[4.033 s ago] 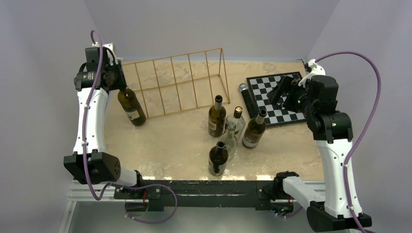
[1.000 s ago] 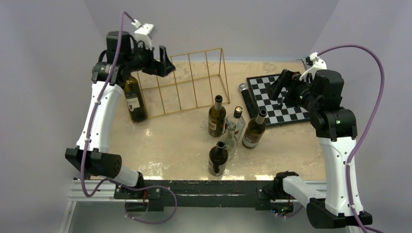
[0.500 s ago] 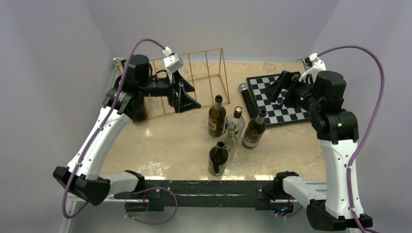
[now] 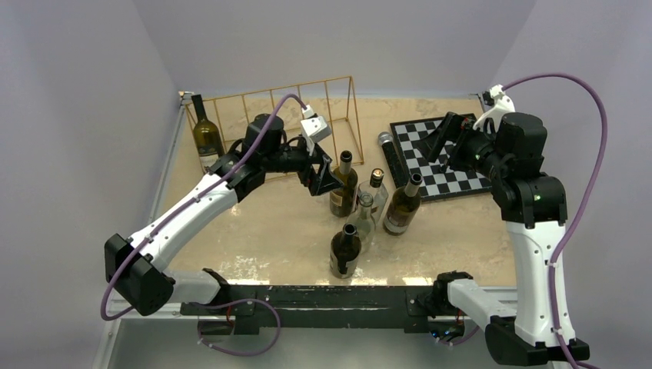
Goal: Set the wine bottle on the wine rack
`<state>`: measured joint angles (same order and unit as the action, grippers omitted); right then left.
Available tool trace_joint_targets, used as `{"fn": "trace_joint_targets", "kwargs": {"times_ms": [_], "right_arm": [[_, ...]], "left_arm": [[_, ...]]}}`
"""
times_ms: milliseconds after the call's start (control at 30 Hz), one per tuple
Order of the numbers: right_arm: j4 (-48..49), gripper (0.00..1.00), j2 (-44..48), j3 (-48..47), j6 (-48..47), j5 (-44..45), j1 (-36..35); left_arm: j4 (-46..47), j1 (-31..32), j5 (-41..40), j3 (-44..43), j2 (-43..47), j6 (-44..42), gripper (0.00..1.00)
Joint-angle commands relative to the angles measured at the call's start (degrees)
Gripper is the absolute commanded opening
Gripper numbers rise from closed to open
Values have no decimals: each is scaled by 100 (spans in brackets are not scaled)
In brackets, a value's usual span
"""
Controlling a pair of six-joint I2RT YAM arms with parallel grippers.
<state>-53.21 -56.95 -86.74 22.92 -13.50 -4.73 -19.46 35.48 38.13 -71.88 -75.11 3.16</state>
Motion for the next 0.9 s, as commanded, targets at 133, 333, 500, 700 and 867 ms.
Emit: {"fn": "trace_joint_targets", "kwargs": {"times_ms": [133,333,500,700,867], "right_arm": [[-54,97,233,97,48,23,30],[-195,97,329,9,-18,248,32],[-277,97,343,-18,-33,286,34],[-379,97,353,-48,-67,366,34],[-398,97,409,39,-42,400,27]], "left_arm": [[2112,156,-897,720,56,-49,83],[2575,210,-801,873,3,81,68],[3177,289,-969,1051,-179,256,64],[3126,468,-1175,945,-557,119,62],[3133,560,-1277,988,-670,62,52]]}}
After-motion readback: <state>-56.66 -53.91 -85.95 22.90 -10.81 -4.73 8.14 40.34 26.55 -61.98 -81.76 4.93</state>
